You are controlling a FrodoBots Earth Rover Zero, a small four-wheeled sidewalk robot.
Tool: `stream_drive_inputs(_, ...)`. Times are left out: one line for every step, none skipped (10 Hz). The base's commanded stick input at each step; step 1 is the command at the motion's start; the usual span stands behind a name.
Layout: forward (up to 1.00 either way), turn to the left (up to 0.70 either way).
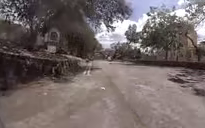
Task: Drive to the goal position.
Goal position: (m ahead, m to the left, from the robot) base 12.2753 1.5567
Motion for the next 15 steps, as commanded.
stream_drive_inputs(0.85, 0.01)
stream_drive_inputs(0.85, 0.01)
stream_drive_inputs(0.85, 0.01)
stream_drive_inputs(0.85, 0.01)
stream_drive_inputs(0.85, 0.01)
stream_drive_inputs(0.85, 0.01)
stream_drive_inputs(0.85, 0.01)
stream_drive_inputs(0.85, 0.01)
stream_drive_inputs(0.85, 0.02)
stream_drive_inputs(0.85, 0.03)
stream_drive_inputs(0.85, 0.03)
stream_drive_inputs(0.85, 0.02)
stream_drive_inputs(0.85, 0.01)
stream_drive_inputs(0.85, 0.01)
stream_drive_inputs(0.85, 0.01)
